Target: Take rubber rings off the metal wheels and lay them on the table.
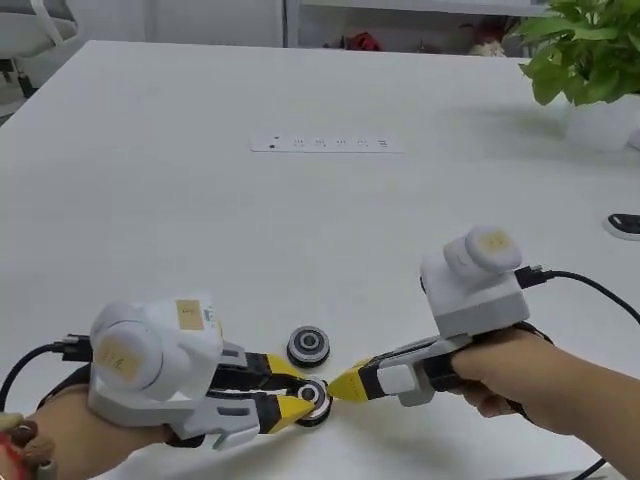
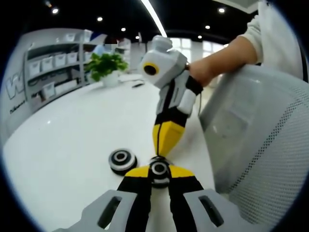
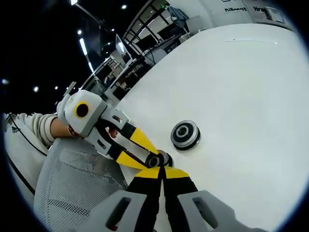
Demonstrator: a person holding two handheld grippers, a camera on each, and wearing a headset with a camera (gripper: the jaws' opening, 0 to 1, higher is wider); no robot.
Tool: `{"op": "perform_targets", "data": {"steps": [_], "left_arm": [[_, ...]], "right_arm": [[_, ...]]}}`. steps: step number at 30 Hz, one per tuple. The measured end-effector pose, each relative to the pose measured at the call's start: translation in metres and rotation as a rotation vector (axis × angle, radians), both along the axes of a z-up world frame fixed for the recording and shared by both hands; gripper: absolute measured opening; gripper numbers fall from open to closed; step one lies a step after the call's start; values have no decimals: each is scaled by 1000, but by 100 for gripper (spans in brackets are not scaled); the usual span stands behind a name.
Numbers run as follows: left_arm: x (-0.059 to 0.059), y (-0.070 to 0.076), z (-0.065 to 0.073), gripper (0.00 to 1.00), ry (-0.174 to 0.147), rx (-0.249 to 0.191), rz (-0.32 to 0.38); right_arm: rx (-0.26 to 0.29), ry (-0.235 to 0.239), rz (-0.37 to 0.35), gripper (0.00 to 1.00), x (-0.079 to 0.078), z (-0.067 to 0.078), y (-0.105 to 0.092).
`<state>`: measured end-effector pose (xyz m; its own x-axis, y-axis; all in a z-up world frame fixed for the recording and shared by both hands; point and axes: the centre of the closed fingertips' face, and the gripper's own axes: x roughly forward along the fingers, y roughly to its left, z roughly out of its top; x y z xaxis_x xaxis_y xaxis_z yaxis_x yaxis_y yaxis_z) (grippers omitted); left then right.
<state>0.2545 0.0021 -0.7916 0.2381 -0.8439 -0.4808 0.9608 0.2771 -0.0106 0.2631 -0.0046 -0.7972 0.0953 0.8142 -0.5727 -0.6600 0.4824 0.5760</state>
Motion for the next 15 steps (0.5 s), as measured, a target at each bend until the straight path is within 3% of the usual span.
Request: {"op": "perform_targets", "data": {"steps": [15], "left_arm": [[0, 0, 0, 13, -3, 3, 1]], "right_arm": [[17, -3, 5, 0, -3, 3, 4]]}}
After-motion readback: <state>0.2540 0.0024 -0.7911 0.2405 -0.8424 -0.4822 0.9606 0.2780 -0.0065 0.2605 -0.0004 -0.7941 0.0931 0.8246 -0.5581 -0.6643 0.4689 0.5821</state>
